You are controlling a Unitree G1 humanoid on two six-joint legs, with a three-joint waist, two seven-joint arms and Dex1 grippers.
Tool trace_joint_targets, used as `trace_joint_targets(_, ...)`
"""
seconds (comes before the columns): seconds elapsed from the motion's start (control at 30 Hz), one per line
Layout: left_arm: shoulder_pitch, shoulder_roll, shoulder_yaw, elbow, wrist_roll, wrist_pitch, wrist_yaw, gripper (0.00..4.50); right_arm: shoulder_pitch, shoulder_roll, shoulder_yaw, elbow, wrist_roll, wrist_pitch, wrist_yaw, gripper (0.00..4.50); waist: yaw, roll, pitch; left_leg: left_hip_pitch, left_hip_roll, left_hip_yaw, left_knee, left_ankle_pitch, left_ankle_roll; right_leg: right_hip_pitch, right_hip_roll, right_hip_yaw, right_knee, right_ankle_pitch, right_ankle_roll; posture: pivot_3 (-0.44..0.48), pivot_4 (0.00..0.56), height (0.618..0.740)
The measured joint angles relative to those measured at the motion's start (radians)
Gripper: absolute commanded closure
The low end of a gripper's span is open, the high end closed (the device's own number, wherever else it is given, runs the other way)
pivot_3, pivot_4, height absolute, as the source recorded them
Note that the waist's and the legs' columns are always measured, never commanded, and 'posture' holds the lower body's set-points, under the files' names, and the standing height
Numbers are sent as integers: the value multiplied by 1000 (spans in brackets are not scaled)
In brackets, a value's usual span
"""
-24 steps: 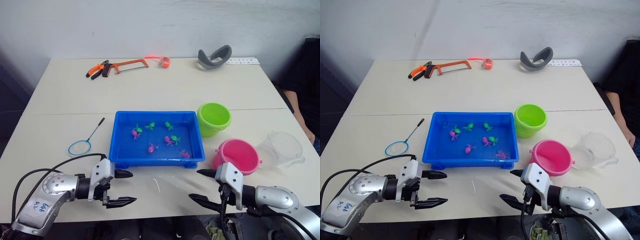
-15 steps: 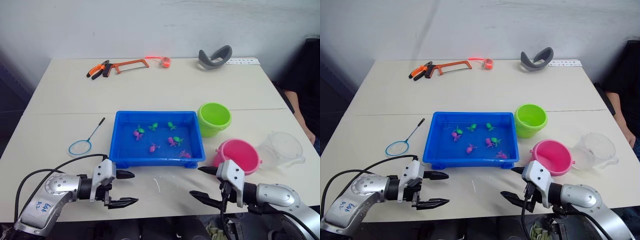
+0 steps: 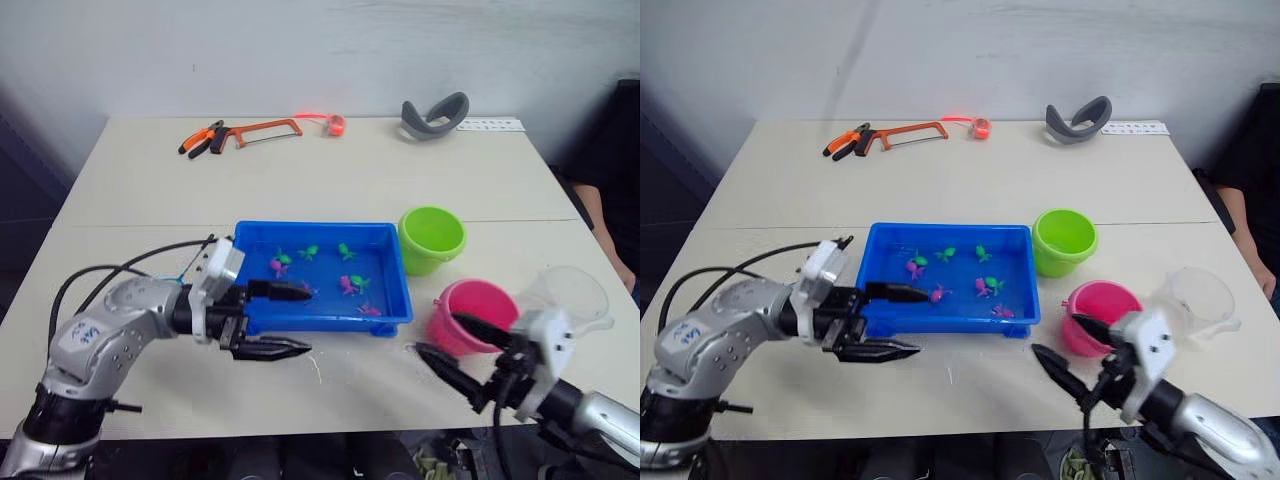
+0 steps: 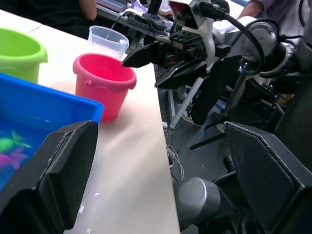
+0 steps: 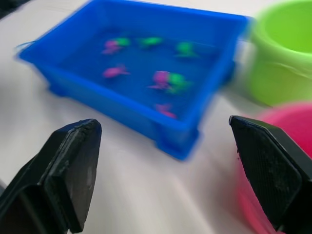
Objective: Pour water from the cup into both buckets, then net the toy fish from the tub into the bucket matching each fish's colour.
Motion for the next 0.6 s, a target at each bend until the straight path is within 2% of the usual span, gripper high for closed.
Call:
trace_joint_targets(0.07,-96,-47,-64,85,41,-22,-44,18,115,54,-145,-7,58,-16,-30,0,4,1,0,0,0,0,1,0,0,0,1,0,0,0,0,0,150,740)
trace_joint_targets(0.23,-246,-141,-127,195,94,-54,-88,18,215,80,-335,59,78,-51,-56,0,-4,0,0,0,0,1,0,0,0,0,3,1,-1,0,0,0,150,740)
trace_joint_targets(0.37,-299,-182,-139,230,136,-90,-89,18,176,82,-376,170,53,-57,-113,0,-6,2,-1,1,0,2,-2,0,0,-1,3,3,-1,0,0,0,150,740)
trace_joint_targets(0.47,-325,-218,-141,244,138,-70,-83,18,94,68,-376,296,19,-67,-145,0,-2,3,-1,0,0,2,-1,1,-1,-2,3,3,-1,0,0,0,150,740)
trace_joint_targets(0.6,-337,-223,-139,223,132,-32,-73,18,24,32,-362,426,-59,-71,-152,0,-1,6,-2,0,0,2,-1,1,-1,-2,3,3,-1,0,0,0,150,740)
